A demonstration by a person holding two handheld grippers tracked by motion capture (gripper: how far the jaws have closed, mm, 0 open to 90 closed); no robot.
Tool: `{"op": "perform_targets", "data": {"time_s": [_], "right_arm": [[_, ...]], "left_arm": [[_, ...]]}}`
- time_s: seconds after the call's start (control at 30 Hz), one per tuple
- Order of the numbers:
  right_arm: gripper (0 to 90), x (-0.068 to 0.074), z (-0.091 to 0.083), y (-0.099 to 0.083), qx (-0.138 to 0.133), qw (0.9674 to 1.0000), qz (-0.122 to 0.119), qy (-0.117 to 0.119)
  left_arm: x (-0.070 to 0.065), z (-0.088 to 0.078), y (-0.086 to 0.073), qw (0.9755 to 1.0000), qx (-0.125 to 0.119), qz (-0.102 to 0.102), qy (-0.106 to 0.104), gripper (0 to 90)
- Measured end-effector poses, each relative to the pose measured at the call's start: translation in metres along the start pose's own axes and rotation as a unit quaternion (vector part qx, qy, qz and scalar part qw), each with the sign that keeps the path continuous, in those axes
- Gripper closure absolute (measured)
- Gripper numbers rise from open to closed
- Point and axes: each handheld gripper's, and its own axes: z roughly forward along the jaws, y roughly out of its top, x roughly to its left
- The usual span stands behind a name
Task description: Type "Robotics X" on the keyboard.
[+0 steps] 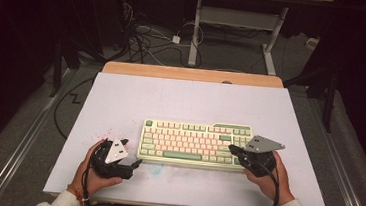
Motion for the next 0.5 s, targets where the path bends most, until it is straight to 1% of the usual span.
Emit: {"op": "perform_targets", "data": {"time_s": [0.03,0.07,0.1,0.13,0.17,0.23,0.3,0.33,0.5], "right_arm": [[90.0,0.001,0.003,0.0,0.004,1.0,-0.001,0.001],[90.0,0.001,0.006,0.001,0.008,1.0,-0.002,0.004],[90.0,0.002,0.009,0.001,0.012,0.9999,-0.005,0.008],[90.0,0.002,0.013,0.001,0.016,0.9998,-0.007,0.009],[90.0,0.003,0.015,0.001,0.02,0.9997,-0.008,0.011],[90.0,0.003,0.021,0.0,0.026,0.9995,-0.008,0.014],[90.0,0.003,0.025,0.0,0.034,0.9993,-0.008,0.015],[90.0,0.003,0.027,-0.001,0.035,0.9992,-0.009,0.015],[90.0,0.004,0.035,-0.004,0.047,0.9987,-0.011,0.017]], "left_arm": [[0.0,0.0,0.0,1.0,0.001,-0.001,0.0,19.2],[0.0,0.0,0.0,1.0,0.006,-0.006,-0.002,19.2],[0.0,0.0,0.0,1.0,0.006,-0.001,0.001,19.2],[0.001,0.0,-0.001,1.0,0.007,-0.001,0.002,19.2],[0.0,0.0,-0.001,0.9999,0.01,-0.007,-0.002,19.2],[0.0,0.0,-0.001,0.9999,0.009,-0.007,-0.003,19.3],[0.0,0.0,-0.001,0.9999,0.01,-0.006,-0.004,19.3],[0.0,0.0,-0.001,1.0,0.007,0.0,0.0,19.3],[-0.001,0.001,0.0,1.0,0.008,0.001,-0.002,19.5]]}}
